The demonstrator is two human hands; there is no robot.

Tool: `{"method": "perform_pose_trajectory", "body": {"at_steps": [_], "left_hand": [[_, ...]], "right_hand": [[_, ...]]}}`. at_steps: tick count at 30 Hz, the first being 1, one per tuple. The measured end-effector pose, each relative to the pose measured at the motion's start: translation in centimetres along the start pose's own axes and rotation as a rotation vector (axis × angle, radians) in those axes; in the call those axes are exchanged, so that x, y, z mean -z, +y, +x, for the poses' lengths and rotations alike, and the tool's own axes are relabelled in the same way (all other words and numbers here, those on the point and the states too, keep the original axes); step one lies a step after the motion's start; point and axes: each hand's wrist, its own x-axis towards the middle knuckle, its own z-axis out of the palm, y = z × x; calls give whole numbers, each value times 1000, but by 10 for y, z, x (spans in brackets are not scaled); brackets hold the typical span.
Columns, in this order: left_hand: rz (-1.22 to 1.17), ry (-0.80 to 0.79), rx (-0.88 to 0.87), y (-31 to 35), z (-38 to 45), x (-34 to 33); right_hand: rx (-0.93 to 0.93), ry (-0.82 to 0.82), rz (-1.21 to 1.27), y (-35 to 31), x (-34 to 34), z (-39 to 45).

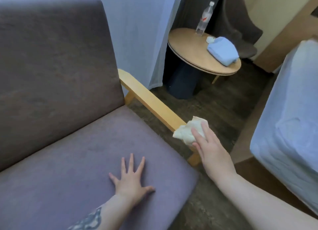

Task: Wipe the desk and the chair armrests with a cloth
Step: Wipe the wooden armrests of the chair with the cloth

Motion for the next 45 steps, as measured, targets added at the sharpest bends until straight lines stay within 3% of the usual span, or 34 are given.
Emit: {"method": "perform_pose_trajectory", "body": {"at_steps": [4,9,18,23,28,36,45], "left_hand": [[25,3,27,46,34,-12],[28,14,42,39,66,5],[42,23,16,32,76,13],[68,-39,-37,17,77,31],[81,-30,17,-7,81,49],[67,66,-6,-11,84,35],[72,123,-10,-14,87,27]], "right_hand": [[-7,-106,11,44,-33,14],[80,-155,11,48,-70,19],[255,-231,63,-5,-75,122],[396,-301,142,47,-51,80],[369,-331,92,87,-47,27],[424,-230,146,1,-71,138],[375,-323,59,-103,-93,262]]}}
